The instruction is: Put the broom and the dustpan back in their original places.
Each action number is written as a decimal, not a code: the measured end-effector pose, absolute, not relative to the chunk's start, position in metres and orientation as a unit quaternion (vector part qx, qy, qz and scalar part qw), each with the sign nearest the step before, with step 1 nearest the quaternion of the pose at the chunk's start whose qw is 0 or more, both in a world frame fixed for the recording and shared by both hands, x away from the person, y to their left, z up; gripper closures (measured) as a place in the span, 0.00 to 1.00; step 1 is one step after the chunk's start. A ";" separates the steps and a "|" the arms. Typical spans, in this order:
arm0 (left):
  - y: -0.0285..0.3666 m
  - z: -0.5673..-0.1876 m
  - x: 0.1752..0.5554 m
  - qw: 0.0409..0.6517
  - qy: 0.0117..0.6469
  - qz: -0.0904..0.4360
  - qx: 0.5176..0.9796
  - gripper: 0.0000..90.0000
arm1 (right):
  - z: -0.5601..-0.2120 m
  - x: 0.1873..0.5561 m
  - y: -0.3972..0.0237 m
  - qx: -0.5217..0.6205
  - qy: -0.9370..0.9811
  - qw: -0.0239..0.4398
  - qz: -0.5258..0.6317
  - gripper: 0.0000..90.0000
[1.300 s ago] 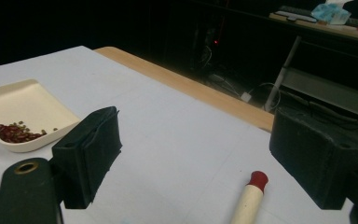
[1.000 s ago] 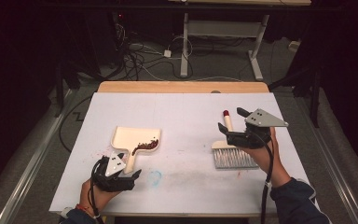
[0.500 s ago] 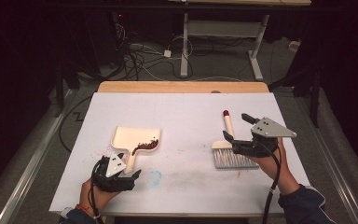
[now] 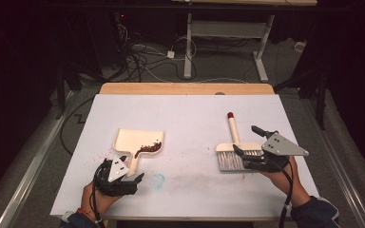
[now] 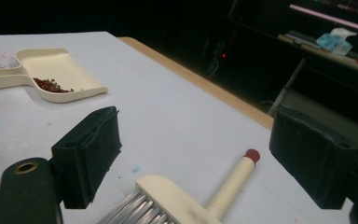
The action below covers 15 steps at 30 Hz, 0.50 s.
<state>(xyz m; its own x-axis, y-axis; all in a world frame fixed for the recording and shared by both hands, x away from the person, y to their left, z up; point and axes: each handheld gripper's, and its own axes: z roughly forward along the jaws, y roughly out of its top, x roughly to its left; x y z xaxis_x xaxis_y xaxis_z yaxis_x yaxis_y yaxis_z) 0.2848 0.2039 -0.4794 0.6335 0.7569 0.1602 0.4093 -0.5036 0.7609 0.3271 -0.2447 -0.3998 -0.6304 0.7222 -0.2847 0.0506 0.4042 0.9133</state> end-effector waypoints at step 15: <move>0.201 -0.479 0.285 0.357 0.344 0.243 0.834 0.19 | -0.424 0.307 -0.261 0.242 0.768 0.362 0.470 0.19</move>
